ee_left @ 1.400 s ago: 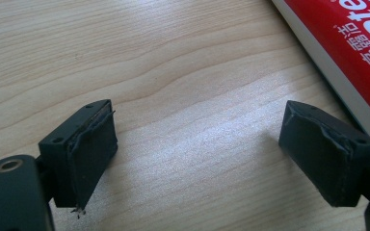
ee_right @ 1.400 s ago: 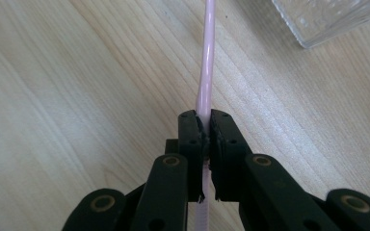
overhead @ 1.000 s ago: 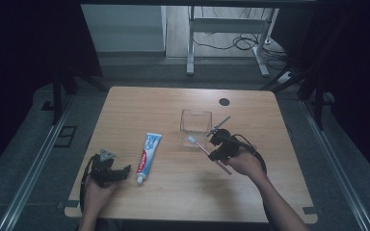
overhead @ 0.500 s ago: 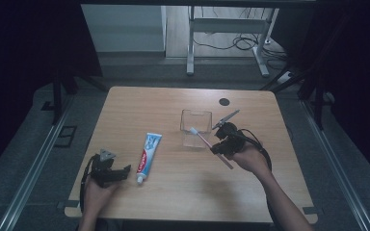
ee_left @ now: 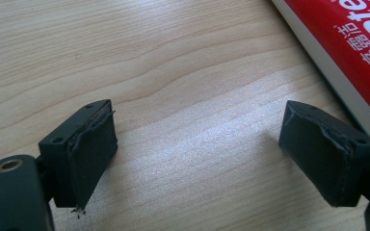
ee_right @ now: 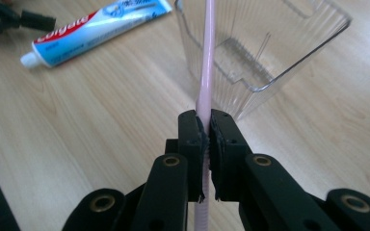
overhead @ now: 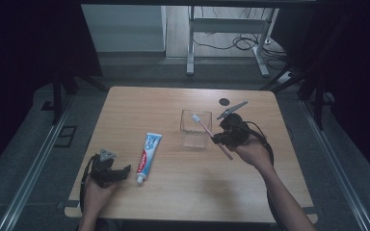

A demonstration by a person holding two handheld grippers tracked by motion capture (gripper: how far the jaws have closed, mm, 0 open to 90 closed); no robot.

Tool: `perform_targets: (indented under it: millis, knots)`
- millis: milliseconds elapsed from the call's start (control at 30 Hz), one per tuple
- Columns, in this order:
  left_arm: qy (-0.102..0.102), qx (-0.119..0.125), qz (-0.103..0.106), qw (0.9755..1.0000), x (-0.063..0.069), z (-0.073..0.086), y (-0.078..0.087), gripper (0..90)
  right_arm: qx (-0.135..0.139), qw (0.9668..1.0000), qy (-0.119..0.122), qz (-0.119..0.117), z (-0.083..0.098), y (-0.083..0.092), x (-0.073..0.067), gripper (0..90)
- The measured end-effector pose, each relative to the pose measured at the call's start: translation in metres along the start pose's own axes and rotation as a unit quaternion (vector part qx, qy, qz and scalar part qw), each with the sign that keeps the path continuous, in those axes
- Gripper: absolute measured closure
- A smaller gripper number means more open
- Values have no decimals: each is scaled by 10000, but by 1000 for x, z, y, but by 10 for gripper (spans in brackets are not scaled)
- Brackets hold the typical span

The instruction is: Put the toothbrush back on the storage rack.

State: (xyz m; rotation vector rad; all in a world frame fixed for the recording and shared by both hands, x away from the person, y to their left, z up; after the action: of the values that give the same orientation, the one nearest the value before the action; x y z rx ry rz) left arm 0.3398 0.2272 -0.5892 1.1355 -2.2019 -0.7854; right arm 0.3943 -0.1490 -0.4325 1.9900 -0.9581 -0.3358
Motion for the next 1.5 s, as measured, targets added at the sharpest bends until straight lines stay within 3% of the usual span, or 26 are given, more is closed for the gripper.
perform_targets:
  millis: [667, 1500]
  knots:
    - [-13, -29, 7, 10000, 0, 0, 0, 129, 501, 9977, -367, 270, -23, -10, 20, 837]
    - [-42, -33, 33, 10000, 1, 0, 0, 128, 1067, 9918, -639, 308, -59, -29, 30, 837]
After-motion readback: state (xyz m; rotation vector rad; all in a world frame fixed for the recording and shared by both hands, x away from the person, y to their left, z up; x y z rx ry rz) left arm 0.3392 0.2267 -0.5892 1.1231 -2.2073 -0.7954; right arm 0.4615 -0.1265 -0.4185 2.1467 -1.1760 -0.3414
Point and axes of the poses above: each handheld gripper's, and its own axes: y roughly backward along the jaws, z roughly out of its underside, x roughly to its right, the point moved 6 cm from there along -y, roughly forward along the jaws, and after that the axes turned 13 degrees about z, right-handed, at the moved point
